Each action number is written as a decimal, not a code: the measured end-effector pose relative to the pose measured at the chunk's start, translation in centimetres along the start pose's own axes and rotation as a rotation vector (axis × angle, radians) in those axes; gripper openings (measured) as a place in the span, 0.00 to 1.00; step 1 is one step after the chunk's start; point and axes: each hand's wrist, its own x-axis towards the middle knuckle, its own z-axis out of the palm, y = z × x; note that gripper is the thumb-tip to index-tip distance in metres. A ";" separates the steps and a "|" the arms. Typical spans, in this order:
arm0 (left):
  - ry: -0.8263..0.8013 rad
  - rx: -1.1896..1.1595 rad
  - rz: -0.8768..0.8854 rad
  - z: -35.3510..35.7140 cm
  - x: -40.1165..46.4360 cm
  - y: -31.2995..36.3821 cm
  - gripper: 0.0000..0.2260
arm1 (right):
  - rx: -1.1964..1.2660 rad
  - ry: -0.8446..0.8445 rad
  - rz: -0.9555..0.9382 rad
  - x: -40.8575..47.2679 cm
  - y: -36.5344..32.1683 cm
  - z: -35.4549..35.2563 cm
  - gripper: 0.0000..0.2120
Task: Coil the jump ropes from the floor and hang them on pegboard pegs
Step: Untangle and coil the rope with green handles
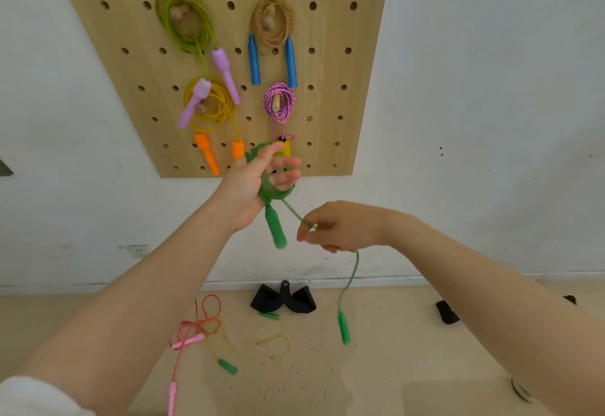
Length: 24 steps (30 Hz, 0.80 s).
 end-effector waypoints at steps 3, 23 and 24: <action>0.123 0.353 -0.067 -1.1 0.4 -1.6 0.17 | 0.062 -0.060 -0.140 -1.4 -2.0 -1.3 0.09; 0.133 0.344 0.081 1.2 0.6 -2.6 0.10 | -0.196 0.134 -0.138 0.7 0.8 1.4 0.12; 0.158 0.422 0.050 1.0 0.6 -2.9 0.10 | -0.215 0.123 -0.163 0.2 0.3 0.8 0.11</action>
